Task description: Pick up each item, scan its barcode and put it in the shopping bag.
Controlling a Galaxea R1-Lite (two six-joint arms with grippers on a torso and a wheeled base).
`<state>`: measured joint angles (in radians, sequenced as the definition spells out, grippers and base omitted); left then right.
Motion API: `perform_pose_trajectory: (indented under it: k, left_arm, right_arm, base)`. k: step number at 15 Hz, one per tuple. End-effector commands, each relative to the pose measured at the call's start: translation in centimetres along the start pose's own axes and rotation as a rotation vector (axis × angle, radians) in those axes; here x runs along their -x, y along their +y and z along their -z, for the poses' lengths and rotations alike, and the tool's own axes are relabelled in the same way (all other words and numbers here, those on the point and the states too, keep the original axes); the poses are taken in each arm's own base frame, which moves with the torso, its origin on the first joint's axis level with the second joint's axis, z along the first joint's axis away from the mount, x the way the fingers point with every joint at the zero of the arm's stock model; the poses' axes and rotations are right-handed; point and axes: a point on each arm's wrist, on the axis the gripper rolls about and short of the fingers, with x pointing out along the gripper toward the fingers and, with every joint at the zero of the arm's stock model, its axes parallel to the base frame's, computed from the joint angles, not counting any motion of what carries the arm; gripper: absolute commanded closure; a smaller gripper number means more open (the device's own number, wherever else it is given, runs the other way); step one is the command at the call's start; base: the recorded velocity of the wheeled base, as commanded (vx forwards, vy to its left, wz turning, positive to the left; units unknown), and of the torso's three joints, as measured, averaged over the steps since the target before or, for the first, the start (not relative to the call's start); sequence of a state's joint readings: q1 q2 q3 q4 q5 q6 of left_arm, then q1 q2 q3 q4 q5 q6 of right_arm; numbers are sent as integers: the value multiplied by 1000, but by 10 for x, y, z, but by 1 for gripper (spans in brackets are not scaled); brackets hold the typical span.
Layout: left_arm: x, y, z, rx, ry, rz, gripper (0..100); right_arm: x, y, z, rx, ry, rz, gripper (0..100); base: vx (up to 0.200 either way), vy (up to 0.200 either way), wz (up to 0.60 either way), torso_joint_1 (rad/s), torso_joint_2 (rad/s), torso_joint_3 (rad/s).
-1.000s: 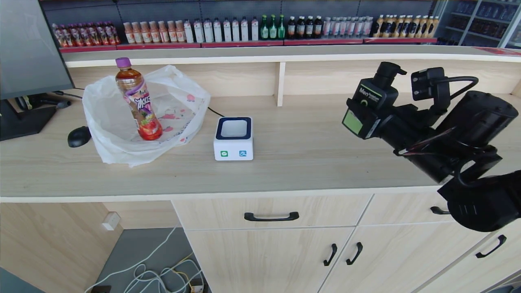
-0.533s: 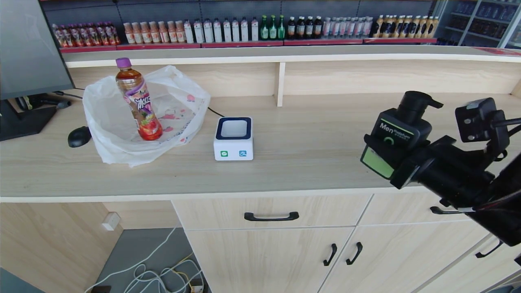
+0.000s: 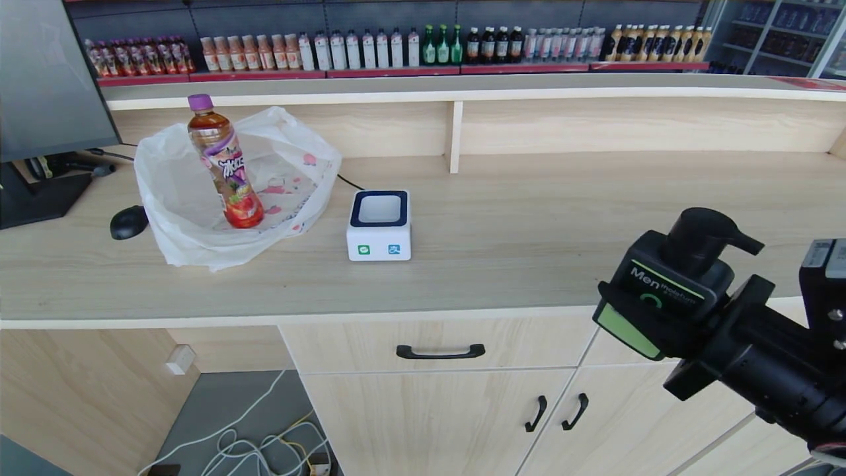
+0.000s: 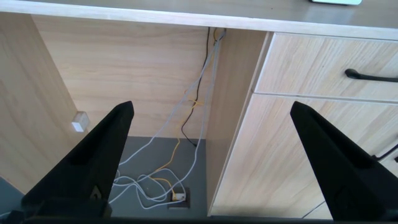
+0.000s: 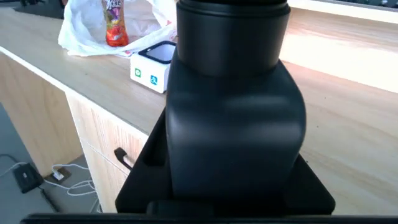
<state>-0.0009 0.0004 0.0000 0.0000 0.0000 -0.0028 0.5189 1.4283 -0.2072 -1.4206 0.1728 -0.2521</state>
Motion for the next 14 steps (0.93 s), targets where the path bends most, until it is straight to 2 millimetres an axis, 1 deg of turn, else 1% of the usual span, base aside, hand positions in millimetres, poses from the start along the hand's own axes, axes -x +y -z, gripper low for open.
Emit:
perform_pose_trajectory:
  k: [1, 3, 4, 6, 8, 9, 11, 12, 14]
  left_arm:
    - [0, 0, 0, 0, 0, -1, 0]
    - [0, 0, 0, 0, 0, -1, 0]
    - [0, 0, 0, 0, 0, -1, 0]
    - [0, 0, 0, 0, 0, -1, 0]
    - [0, 0, 0, 0, 0, 1, 0]
    - [0, 0, 0, 0, 0, -1, 0]
    - [0, 0, 0, 0, 0, 1, 0]
    - [0, 0, 0, 0, 0, -1, 0]
    - [0, 0, 0, 0, 0, -1, 0]
  right_arm:
    - [6, 17, -9, 90, -63, -110, 100]
    - [13, 21, -16, 156, -112, -149, 100]
    - [15, 29, -18, 205, -146, -221, 100]
    - [14, 27, -21, 255, -171, -225, 100]
    - [8, 30, -27, 305, -207, -233, 100]
    - [1, 35, -30, 308, -231, -259, 100]
    - [-3, 39, -30, 348, -261, -311, 100]
    - [-7, 44, -24, 435, -294, -395, 100]
    - [-18, 51, -36, 481, -373, -407, 100]
  base:
    - [0, 0, 0, 0, 0, 0]
    - [0, 0, 0, 0, 0, 0]
    - [0, 0, 0, 0, 0, 0]
    - [0, 0, 0, 0, 0, 0]
    - [0, 0, 0, 0, 0, 0]
    - [0, 0, 0, 0, 0, 0]
    - [0, 0, 0, 0, 0, 0]
    - [0, 0, 0, 0, 0, 0]
    - [0, 0, 0, 0, 0, 0]
